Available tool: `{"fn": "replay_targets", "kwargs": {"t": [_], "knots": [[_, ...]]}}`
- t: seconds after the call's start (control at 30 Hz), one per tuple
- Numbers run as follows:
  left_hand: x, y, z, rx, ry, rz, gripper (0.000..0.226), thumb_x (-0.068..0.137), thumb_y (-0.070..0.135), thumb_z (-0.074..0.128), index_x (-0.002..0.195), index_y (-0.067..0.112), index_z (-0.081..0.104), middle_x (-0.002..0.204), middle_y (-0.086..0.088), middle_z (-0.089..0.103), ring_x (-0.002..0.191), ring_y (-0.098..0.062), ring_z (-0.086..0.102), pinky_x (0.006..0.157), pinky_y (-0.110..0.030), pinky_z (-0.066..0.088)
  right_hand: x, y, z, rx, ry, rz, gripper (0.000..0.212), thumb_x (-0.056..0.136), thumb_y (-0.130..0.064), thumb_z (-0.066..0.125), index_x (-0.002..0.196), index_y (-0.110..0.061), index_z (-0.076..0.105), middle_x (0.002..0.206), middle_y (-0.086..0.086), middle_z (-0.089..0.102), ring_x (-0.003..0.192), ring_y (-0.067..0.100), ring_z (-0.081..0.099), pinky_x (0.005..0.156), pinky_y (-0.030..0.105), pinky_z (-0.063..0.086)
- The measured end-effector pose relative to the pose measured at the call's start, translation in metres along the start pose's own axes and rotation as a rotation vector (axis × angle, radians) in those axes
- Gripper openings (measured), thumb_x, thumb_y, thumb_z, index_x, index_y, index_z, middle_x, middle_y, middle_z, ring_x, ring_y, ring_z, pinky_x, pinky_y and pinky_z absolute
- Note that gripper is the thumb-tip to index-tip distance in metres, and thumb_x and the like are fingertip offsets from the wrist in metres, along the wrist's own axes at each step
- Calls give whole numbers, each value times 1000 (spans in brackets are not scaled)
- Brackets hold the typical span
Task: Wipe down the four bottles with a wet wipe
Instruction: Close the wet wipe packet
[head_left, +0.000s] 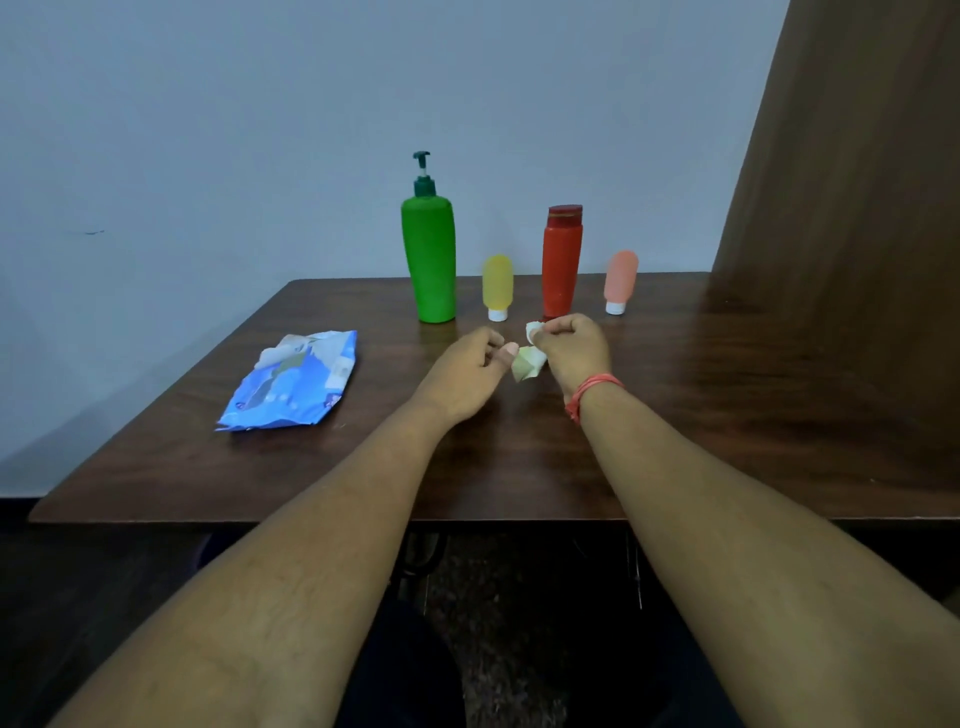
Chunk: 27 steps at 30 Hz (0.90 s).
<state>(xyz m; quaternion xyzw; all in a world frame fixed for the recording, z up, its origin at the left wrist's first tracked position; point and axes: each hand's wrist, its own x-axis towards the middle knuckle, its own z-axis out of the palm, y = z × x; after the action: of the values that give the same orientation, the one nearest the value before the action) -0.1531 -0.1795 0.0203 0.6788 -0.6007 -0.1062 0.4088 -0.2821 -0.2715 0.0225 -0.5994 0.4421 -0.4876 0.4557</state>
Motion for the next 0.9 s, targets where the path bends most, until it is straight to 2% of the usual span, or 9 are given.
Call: {"fn": "replay_targets", "kwargs": {"t": [0.1,0.2,0.27,0.33,0.5,0.63,0.77,0.83,0.9], "knots": [[-1,-4,-4,-66,12,-37,19,97,32,63,109,18,65,96,5,65,86,-9,60,78,-21,46,-6,-4,11,7,-31,-11,28,87,-20,76,110,-10,63,105,1,66,89,12,63,61,15,47],[12,-9,-11,-88,50,-67,8,98,22,62,93,20,67,91,1,70,81,-10,60,71,-20,45,5,-5,23,1,-111,9,18,90,-22,73,103,-15,62,106,5,67,89,19,67,71,34,59],[26,-16,-15,-147,62,-128,13,99,19,59,88,18,66,89,-4,71,79,-14,61,74,-28,49,15,-6,30,-5,-188,28,9,95,-23,66,92,-16,63,99,10,69,74,18,67,62,33,57],[44,-26,-19,-276,52,-209,19,99,16,58,82,19,64,82,-4,69,74,-16,61,73,-35,51,29,-7,35,-76,-230,26,19,97,-27,63,82,-15,65,84,9,69,63,16,61,58,30,54],[97,-45,-33,-450,-97,-336,18,96,3,53,85,12,63,70,-8,64,58,-17,56,54,-27,47,81,-11,52,-144,-337,-10,39,93,-30,69,63,-16,50,59,0,58,55,13,54,59,29,47],[132,-46,-52,-555,-305,-553,31,107,31,43,92,12,62,80,-11,67,62,-21,63,55,-31,58,109,-16,65,21,-547,52,32,94,-20,69,70,-6,53,52,11,54,46,22,50,48,28,43],[149,-33,-66,-547,-467,-705,55,101,60,39,86,13,61,80,-8,68,66,-18,66,56,-30,54,109,-30,65,87,-541,219,30,96,-19,66,72,-7,52,66,15,56,51,20,51,41,27,42],[148,-14,-73,-543,-483,-732,31,102,42,54,94,13,64,95,-11,72,78,-20,70,59,-31,55,100,-42,62,129,-472,332,29,98,-19,64,71,-12,53,72,11,60,55,17,54,42,26,43],[139,5,-81,-561,-402,-792,7,97,10,58,94,13,63,92,-9,70,75,-17,70,55,-29,55,89,-53,58,155,-390,432,25,97,-22,66,75,-13,57,73,8,63,59,16,58,49,30,49]]}}
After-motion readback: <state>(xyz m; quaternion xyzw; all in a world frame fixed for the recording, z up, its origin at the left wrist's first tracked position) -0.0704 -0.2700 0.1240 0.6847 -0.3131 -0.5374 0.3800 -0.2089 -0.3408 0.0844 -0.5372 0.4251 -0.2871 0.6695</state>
